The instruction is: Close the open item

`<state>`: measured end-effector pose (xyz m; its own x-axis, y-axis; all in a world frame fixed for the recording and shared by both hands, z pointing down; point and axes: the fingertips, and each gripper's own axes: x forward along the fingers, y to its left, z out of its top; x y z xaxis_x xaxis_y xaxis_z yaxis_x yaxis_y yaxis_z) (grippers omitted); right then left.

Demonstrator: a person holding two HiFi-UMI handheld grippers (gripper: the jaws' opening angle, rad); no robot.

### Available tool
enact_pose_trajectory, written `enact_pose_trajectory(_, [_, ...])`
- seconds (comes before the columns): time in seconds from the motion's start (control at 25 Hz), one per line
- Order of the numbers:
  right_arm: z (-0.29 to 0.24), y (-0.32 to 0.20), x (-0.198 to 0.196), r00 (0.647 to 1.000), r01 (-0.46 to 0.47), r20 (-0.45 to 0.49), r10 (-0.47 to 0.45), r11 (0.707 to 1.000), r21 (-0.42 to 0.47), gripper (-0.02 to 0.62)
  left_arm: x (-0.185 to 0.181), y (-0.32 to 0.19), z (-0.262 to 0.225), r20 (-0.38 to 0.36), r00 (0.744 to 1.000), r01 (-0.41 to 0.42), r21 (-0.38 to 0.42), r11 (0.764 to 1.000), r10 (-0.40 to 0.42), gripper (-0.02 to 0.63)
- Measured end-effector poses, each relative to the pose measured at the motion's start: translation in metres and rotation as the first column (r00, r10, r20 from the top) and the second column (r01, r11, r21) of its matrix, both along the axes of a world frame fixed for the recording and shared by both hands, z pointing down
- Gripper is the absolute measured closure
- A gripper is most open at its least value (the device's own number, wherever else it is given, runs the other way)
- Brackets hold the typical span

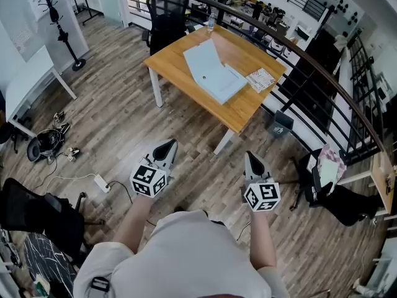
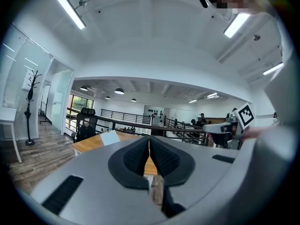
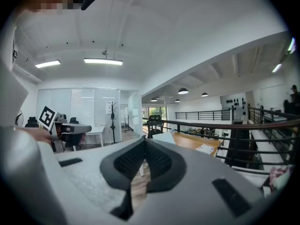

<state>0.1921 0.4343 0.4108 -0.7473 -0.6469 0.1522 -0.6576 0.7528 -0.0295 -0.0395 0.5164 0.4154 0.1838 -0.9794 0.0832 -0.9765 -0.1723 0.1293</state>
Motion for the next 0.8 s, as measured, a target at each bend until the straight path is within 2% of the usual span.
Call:
enact_pose_trajectory(0.2, [0.001, 0.005, -0.007, 1.0, 0.009, -0.004, -0.009, 1.0, -0.001, 0.593, -0.006, 0.002, 0.0, -0.001, 1.0, 0.002, 0.001, 1.0, -0.002, 0.572])
enact_pose_trajectory(0.48, [0.006, 0.01, -0.018, 1.0, 0.009, -0.004, -0.009, 1.0, -0.008, 0.593, -0.018, 0.006, 0.008, -0.007, 1.0, 0.017, -0.017, 1.0, -0.017, 0.485])
enact_pose_trajectory(0.8, [0.016, 0.012, -0.026, 1.0, -0.01, 0.002, 0.01, 1.0, -0.024, 0.592, -0.029, 0.008, 0.016, -0.006, 1.0, 0.005, -0.029, 1.0, -0.005, 0.472])
